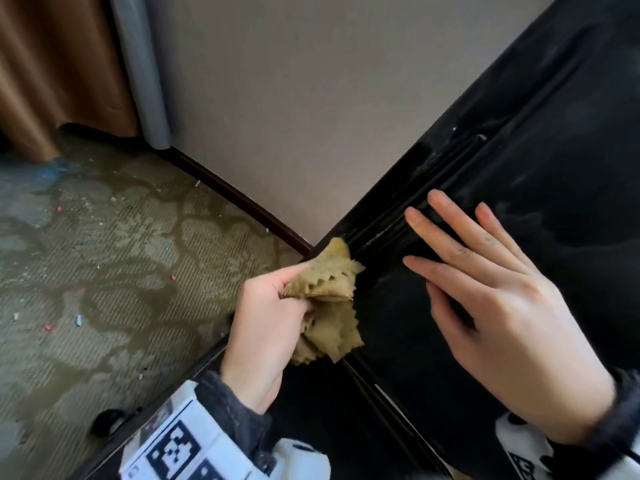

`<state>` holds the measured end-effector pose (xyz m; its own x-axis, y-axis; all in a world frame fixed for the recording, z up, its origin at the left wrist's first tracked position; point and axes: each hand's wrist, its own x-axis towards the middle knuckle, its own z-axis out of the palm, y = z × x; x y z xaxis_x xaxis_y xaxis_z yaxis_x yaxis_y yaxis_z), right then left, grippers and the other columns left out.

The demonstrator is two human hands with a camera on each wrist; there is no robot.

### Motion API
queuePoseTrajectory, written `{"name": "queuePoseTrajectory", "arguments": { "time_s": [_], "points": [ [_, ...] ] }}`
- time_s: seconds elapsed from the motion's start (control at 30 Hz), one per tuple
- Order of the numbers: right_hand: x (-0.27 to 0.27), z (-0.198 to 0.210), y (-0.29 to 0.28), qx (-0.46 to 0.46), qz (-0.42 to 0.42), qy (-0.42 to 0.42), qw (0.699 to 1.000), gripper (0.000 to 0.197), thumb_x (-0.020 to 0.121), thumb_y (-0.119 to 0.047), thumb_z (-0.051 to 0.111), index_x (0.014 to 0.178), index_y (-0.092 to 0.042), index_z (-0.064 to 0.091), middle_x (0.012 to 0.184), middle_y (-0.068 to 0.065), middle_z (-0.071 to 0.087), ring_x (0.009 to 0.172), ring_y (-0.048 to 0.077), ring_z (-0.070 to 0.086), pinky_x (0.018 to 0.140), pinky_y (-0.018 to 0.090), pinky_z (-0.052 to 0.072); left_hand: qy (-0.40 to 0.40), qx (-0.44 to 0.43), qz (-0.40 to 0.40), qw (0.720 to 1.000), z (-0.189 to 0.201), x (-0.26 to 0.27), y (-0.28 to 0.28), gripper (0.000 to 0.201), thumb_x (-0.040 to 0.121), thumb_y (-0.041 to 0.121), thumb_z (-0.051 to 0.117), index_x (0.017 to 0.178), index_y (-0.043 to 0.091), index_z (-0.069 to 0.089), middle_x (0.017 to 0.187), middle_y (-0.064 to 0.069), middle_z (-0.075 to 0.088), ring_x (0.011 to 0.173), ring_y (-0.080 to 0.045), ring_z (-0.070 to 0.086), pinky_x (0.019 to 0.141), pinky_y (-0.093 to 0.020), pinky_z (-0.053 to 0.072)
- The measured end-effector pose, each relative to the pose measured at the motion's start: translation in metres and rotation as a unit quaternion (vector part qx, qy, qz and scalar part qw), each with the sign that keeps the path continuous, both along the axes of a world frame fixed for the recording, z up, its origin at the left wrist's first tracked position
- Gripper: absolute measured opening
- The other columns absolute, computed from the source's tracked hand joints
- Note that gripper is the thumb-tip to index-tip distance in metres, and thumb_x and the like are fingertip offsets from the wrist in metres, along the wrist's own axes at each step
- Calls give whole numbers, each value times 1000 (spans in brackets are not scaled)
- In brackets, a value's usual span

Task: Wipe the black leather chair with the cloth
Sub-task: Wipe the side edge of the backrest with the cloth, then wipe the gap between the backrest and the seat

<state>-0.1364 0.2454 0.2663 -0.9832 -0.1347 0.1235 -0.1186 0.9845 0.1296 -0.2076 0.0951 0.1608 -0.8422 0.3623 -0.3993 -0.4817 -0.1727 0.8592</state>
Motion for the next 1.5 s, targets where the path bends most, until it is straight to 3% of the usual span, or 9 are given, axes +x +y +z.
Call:
{"name": "queuePoseTrajectory", "arguments": {
  "time_s": [0.07, 0.2, 0.53, 0.73, 0.87, 1.07, 1.23, 1.37, 1.5],
  "points": [
    [0, 3, 0, 7, 6, -11, 1000, 25, 84, -4, 59, 106, -8, 70, 139, 4, 49, 139, 21, 32, 116, 42, 26, 127, -71, 30, 989, 13, -5, 5, 64, 76, -19, 40, 108, 28, 68, 103, 9, 72, 88, -12, 68, 78, -35, 58],
    [4, 10, 1, -24, 2, -3, 1000, 26, 87, -9, 53, 107, -9, 70, 137, 2, 52, 139, 17, 34, 115, 38, 28, 339, -143, 55, 928, 17, -9, 28, 77, 63, -29, 36, 125, 11, 56, 130, 4, 52, 121, -3, 42, 101, -7, 33],
    [5, 6, -4, -1, 3, 13, 1000, 27, 86, -6, 53, 106, -7, 70, 139, 5, 49, 139, 21, 32, 115, 42, 28, 533, -161, -60, 828, -65, -4, 6, 61, 71, -25, 58, 127, -1, 49, 137, -8, 45, 131, -19, 42, 109, -31, 36],
    [38, -39, -24, -110, 13, -12, 994, 29, 86, -12, 47, 99, -11, 73, 131, 4, 58, 129, 20, 47, 104, 39, 41, 332, -218, -62, 916, -100, -2, -36, 85, 58, -36, 41, 127, 13, 50, 131, 7, 49, 126, -4, 42, 105, -4, 24],
    [80, -118, -40, -137, -22, -159, 978, 35, 88, -32, 42, 104, -24, 72, 123, -6, 64, 118, 8, 56, 85, 24, 54, 162, -233, -59, 957, -99, 11, -47, 64, 77, -17, 50, 120, 30, 58, 98, 2, 70, 82, -12, 65, 68, -4, 47],
    [83, -200, -67, -343, -212, -98, 910, 65, 88, -65, 24, 129, -24, 54, 136, -8, 51, 126, 0, 43, 101, -7, 15, 86, -162, -142, 973, -144, 50, -30, 47, 78, -8, 60, 86, 36, 47, 84, 15, 60, 75, 1, 58, 55, 1, 39],
    [74, -253, -82, -413, -260, -93, 868, 89, 69, -82, 20, 141, -31, 31, 149, -2, 35, 136, 5, 32, 104, -2, 10, -131, -16, -158, 979, -168, 58, -14, 30, 86, 0, 44, 84, 22, 65, 75, -1, 71, 72, -11, 67, 61, -21, 52],
    [60, -276, -86, -457, -295, -16, 839, 68, 81, -47, 58, 141, -32, 30, 152, -1, 28, 135, 4, 26, 107, 4, 15, -250, 127, -144, 949, -164, 47, -11, 33, 73, 22, 46, 88, 3, 69, 82, -15, 71, 72, -20, 69, 67, -32, 54],
    [43, -293, -82, -445, -321, 120, 827, 43, 71, -13, 61, 114, -14, 66, 120, 8, 60, 110, 24, 59, 98, 25, 44, -128, -25, -169, 977, -168, 36, -9, 42, 94, 18, 32, 75, 16, 70, 79, -6, 70, 85, -22, 61, 77, -31, 43]
  ]
}}
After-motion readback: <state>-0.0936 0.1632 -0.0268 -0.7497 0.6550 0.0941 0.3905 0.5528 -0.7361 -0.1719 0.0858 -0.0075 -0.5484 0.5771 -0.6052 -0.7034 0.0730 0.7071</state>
